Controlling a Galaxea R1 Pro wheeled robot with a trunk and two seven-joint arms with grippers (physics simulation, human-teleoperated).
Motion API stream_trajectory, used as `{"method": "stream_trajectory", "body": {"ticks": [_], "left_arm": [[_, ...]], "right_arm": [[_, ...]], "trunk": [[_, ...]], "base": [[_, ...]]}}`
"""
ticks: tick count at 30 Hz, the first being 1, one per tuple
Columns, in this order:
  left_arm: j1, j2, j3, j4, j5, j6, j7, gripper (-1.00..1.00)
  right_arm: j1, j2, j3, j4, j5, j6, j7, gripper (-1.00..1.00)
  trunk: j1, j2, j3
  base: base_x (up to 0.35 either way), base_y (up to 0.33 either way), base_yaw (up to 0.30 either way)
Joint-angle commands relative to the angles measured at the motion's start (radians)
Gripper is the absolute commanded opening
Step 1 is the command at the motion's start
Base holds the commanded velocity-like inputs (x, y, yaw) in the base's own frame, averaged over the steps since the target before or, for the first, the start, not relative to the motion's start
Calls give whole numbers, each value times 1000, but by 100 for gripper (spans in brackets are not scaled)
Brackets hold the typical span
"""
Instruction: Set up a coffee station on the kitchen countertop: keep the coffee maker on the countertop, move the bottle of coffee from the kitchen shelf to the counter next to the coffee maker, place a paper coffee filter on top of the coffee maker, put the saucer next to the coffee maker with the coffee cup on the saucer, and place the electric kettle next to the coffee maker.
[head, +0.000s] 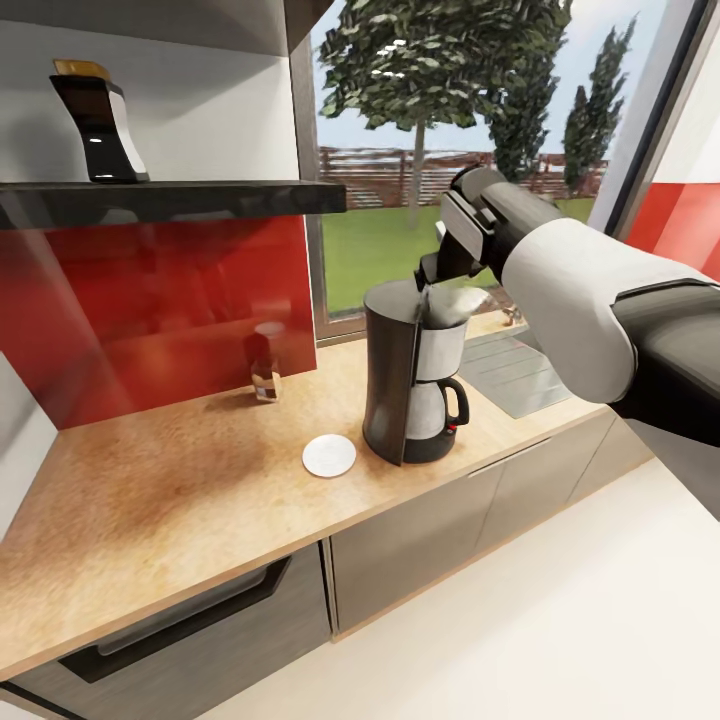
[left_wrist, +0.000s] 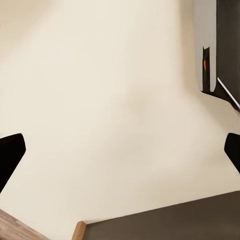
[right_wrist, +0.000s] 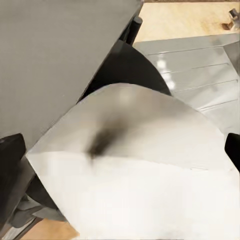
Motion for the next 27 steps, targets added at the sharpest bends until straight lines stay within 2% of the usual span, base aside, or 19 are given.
{"method": "stream_trajectory", "body": {"ticks": [1, 16, 22, 24, 27], "left_arm": [[0, 0, 8, -1, -10, 4, 1, 100], [0, 0, 10, -7, -10, 4, 1, 100], [0, 0, 17, -11, -6, 3, 1, 100], [0, -1, 19, -12, -5, 2, 1, 100], [0, -2, 18, -13, -5, 2, 1, 100]], "right_arm": [[-1, 0, -1, -2, 5, 4, 1, 100], [-1, 0, -3, -6, 5, 2, 1, 100], [-1, 0, -2, -63, 6, 2, 1, 100], [-1, -13, -3, -81, 6, 2, 0, 100], [-1, -75, -5, -103, 7, 2, -1, 100]], "trunk": [[1, -2, -2], [1, -2, -2], [1, -2, -2], [1, -2, -2], [1, -2, -2]], "base": [[0, 0, 0], [0, 0, 0], [0, 0, 0], [0, 0, 0], [0, 0, 0]]}}
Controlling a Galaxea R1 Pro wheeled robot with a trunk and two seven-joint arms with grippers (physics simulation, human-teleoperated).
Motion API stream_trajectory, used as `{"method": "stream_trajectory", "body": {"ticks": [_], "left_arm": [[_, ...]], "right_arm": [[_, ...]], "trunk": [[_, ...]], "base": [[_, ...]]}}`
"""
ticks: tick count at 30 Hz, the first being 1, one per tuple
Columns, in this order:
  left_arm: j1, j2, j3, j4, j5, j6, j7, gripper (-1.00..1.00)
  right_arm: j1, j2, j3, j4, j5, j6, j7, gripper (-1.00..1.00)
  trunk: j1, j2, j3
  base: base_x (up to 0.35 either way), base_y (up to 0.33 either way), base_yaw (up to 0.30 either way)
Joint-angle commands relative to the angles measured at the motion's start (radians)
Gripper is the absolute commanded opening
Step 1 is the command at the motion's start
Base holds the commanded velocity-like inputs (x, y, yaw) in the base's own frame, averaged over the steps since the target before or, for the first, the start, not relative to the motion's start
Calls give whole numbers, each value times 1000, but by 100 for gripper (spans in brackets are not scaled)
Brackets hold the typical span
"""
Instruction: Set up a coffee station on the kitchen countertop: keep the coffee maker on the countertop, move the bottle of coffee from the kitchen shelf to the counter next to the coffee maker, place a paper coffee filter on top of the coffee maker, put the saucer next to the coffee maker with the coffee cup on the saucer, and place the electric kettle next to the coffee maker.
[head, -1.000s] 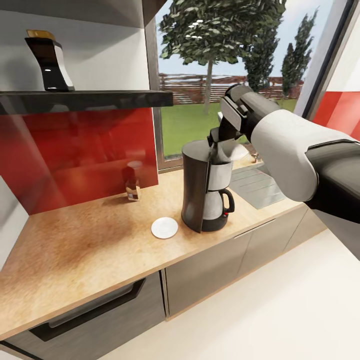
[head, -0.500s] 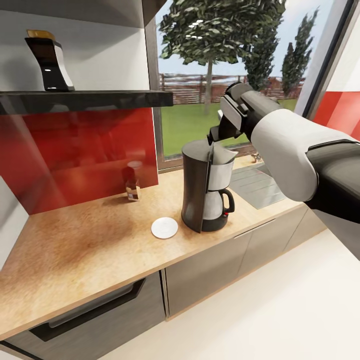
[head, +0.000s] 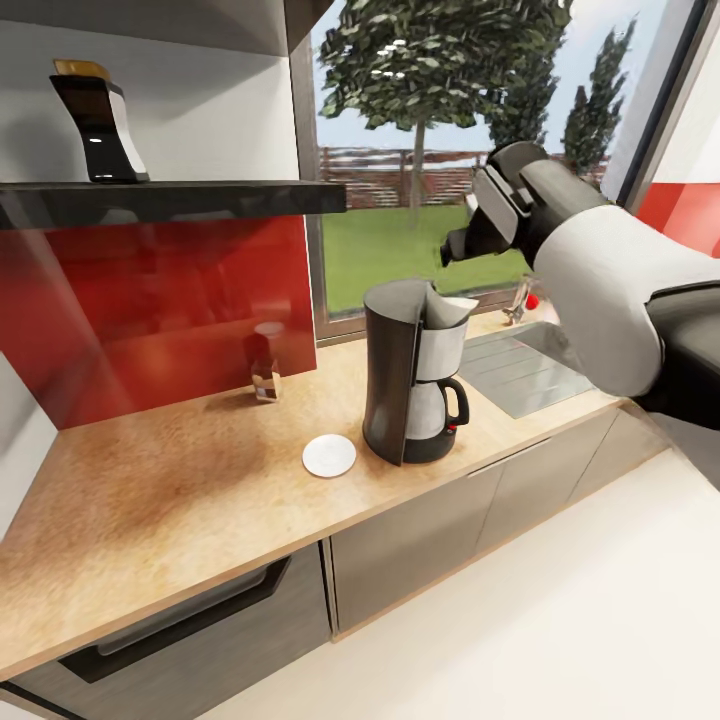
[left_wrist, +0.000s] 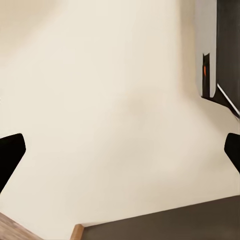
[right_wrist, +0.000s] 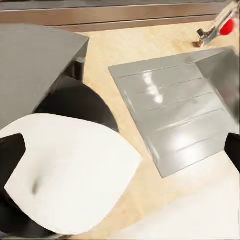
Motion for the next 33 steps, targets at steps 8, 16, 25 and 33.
{"method": "stream_trajectory", "body": {"ticks": [8, 16, 25, 33], "left_arm": [[-1, -3, 6, -3, -11, 4, 1, 100], [-1, -2, 4, -4, -12, 4, 1, 100], [-1, -11, 3, -4, -12, -7, 1, 100], [-2, -12, 12, -6, -6, -26, 1, 100]], "right_arm": [[-1, -218, 1, -11, -1, 4, 4, 100], [207, -416, 1, 185, -3, -17, 9, 100], [770, -322, -3, 194, -46, -339, 9, 100], [1146, -235, -3, 196, -198, -688, 14, 100]], "trunk": [[1, -2, -2], [1, -2, -2], [1, -2, -2], [1, -2, -2]], "base": [[0, -84, 0], [0, -112, 0], [0, -2, 0], [0, 0, 0]]}}
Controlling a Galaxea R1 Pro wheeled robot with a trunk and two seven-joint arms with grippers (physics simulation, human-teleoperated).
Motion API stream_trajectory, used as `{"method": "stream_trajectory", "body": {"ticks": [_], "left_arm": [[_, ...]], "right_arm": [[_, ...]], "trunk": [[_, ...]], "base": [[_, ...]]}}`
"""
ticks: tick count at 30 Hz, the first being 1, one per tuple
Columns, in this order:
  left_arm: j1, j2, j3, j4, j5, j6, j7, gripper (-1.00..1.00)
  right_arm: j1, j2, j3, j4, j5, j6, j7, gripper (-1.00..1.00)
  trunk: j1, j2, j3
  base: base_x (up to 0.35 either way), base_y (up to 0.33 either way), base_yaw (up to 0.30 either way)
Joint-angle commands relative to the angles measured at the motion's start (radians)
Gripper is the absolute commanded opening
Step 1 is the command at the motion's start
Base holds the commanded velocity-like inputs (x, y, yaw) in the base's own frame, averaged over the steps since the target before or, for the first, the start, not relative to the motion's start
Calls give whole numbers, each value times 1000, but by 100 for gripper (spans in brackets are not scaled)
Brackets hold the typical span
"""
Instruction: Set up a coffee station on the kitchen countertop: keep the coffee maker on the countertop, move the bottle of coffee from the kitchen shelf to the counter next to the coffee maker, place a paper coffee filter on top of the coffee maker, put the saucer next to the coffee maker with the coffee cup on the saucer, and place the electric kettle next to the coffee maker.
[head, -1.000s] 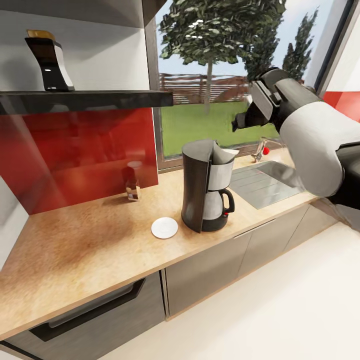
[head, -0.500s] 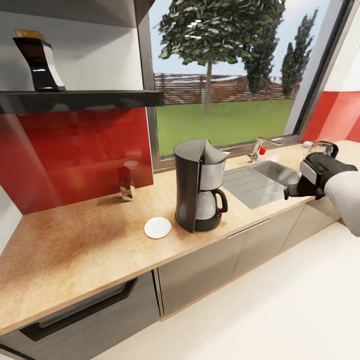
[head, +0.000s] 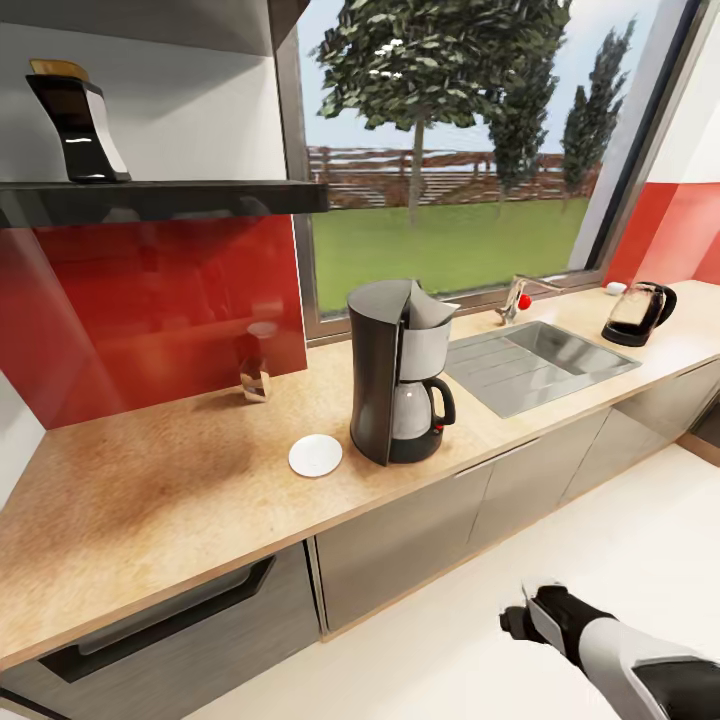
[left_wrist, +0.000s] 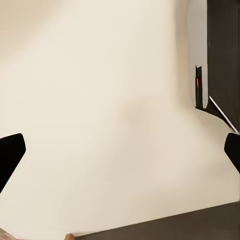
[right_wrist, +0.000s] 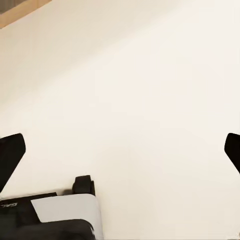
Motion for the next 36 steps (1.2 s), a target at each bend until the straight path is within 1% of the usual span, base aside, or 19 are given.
{"method": "stream_trajectory", "body": {"ticks": [1, 2, 3, 4, 5, 6, 7, 9, 12, 14, 15, 18, 19, 23, 30, 36], "left_arm": [[-1, -1, 10, -1, -9, -14, 1, 100], [-1, -2, 12, -1, -8, -34, 1, 100], [-1, -2, 13, 0, -8, -44, 1, 100], [-1, -3, 15, 0, -5, -72, 2, 100], [-1, -3, 16, 0, 0, -80, 2, 100], [-1, -5, 17, 1, 15, -86, 1, 100], [-1, -7, 18, 1, 33, -89, 1, 100], [-1, -10, 18, 1, 83, -95, 1, 100], [-1, -11, 17, 1, 158, -110, 0, 100], [-1, -11, 16, 1, 176, -117, 0, 100], [-1, -11, 15, 4, 202, -137, 1, 100], [-1, -10, 13, 12, 214, -145, 2, 100], [0, -10, 13, 17, 222, -145, 3, 100], [3, -10, 14, 22, 244, -137, 11, 100], [4, -10, 14, 47, 246, -136, 13, 100], [4, -9, 14, 49, 245, -136, 12, 100]], "right_arm": [[33, 5, 9, -2, -13, -33, -3, 100], [62, 8, 9, -2, -15, -66, 0, 100], [75, 9, 9, -2, -15, -80, 4, 100], [135, 14, 9, -1, -17, -131, 66, 100], [159, 15, 9, -1, -17, -152, 107, 100], [189, 16, 10, -1, -17, -181, 166, 100], [207, 16, 10, -1, -16, -198, 200, 100], [240, 20, 11, -1, -14, -230, 240, 100], [285, 22, 13, -1, -11, -281, 261, 100], [298, 23, 13, -1, -11, -296, 264, 100], [316, 27, 14, -1, -3, -316, 268, 100], [323, 40, 14, -1, 41, -326, 269, 100], [324, 52, 14, -2, 55, -328, 268, 100], [325, 96, 14, -1, 68, -327, 264, 100], [325, 99, 13, -1, 68, -327, 263, 100], [325, 99, 13, -1, 68, -327, 263, 100]], "trunk": [[1, -2, -2], [1, -2, -2], [1, -2, -2], [1, -2, -2], [1, -2, -2], [1, -2, -2], [1, -2, -2], [1, -2, -2], [1, -2, -2], [1, -2, -2], [1, -2, -2], [1, -2, -2], [1, -2, -2], [1, -2, -2], [1, -2, -2], [1, -2, -2]], "base": [[0, 0, 0], [0, 0, 0], [0, 0, 0], [0, 0, 0], [0, 0, 0], [0, 0, 0], [0, 0, 0], [0, 0, 0], [0, 0, 0], [0, 0, 0], [0, 0, 0], [0, 0, 0], [0, 0, 0], [0, 0, 0], [0, 0, 10], [0, 0, 219]]}}
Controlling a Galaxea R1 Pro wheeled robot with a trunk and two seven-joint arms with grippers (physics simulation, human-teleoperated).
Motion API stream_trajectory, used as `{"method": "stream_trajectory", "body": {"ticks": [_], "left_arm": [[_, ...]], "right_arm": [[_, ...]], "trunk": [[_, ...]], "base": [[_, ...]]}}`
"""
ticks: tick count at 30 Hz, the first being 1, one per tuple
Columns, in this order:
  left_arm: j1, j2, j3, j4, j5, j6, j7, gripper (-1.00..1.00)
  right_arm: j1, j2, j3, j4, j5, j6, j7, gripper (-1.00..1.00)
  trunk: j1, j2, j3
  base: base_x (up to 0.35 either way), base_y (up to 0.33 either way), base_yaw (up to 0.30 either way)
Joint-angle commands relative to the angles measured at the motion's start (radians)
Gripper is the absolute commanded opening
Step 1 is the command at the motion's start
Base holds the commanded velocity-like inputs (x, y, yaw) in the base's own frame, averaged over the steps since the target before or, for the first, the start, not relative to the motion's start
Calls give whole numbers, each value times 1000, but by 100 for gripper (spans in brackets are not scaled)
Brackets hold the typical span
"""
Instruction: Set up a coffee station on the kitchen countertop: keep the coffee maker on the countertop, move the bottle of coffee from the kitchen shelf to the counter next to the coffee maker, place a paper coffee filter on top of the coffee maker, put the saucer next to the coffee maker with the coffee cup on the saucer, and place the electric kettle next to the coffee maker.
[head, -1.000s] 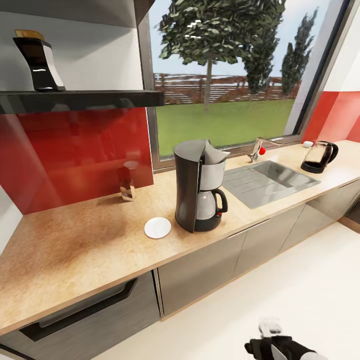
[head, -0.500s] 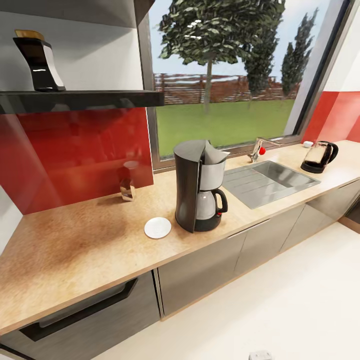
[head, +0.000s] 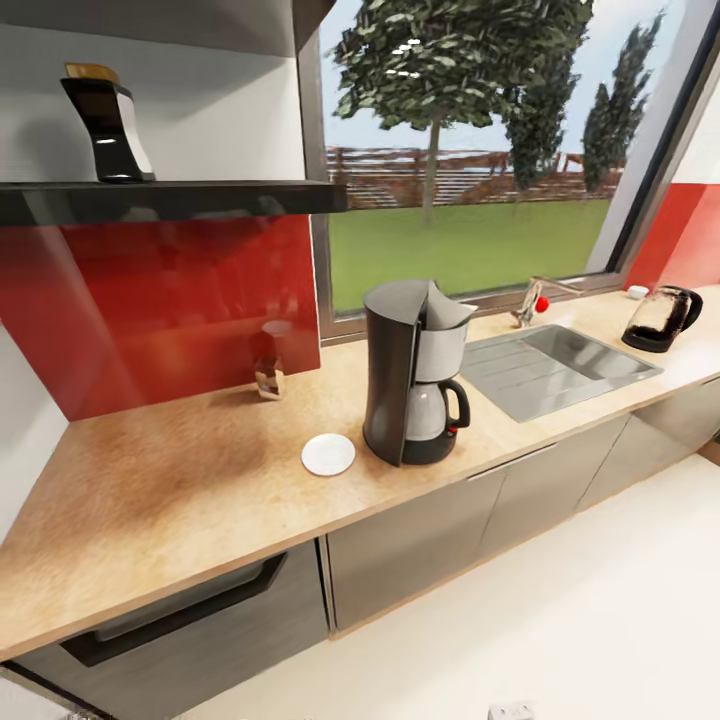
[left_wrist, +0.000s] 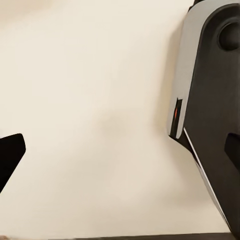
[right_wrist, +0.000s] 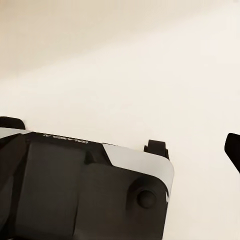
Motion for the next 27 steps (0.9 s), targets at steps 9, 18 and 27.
{"method": "stream_trajectory", "body": {"ticks": [9, 18, 27], "left_arm": [[-1, 0, 9, 3, -10, -3, 3, 100], [-1, -1, 9, 4, -10, -1, 3, 100], [-1, -1, 10, 19, -2, -1, 32, 100]], "right_arm": [[0, -2, 7, -2, -5, 2, 2, 100], [10, -35, 9, 0, 0, 13, -127, 100], [60, -43, 10, 2, 42, 12, -181, 100]], "trunk": [[1, -2, -2], [1, -2, -4], [1, -2, -9]], "base": [[0, 0, 275], [0, -205, 279], [0, -271, 276]]}}
